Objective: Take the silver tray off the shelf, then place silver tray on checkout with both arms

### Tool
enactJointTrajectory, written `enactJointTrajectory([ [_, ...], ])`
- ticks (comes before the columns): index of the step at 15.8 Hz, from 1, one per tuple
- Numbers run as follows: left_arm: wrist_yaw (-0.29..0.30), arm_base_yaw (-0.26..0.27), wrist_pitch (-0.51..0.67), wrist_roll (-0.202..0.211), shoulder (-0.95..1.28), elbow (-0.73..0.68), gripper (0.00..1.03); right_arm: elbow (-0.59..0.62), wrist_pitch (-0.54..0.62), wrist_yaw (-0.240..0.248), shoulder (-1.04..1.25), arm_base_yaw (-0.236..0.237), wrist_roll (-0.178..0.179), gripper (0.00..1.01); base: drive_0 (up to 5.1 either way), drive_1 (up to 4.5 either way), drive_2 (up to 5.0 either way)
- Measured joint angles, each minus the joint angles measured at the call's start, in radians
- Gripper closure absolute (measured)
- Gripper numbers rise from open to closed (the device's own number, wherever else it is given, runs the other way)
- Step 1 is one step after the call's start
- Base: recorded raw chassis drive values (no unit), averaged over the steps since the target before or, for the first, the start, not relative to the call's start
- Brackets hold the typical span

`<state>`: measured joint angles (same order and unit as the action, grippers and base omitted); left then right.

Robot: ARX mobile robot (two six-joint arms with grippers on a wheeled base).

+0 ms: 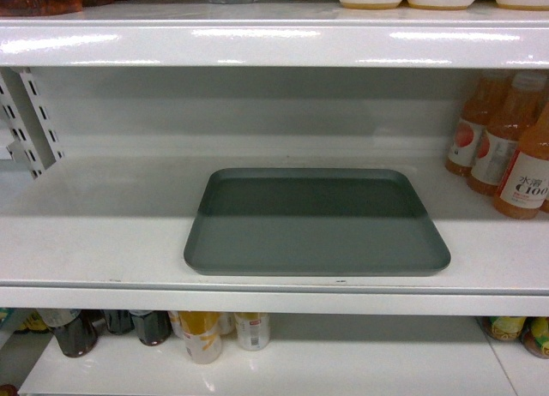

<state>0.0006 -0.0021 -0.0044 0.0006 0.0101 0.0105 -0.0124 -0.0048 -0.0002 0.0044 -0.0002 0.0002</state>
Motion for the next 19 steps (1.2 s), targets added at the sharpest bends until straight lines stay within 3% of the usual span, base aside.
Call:
enactJointTrajectory([
  [19,0.0,0.0,0.0,0.0,0.0,0.0,0.05,0.0,0.0,0.0,0.0,0.0,0.0,0.03,0.0,0.0,0.0],
])
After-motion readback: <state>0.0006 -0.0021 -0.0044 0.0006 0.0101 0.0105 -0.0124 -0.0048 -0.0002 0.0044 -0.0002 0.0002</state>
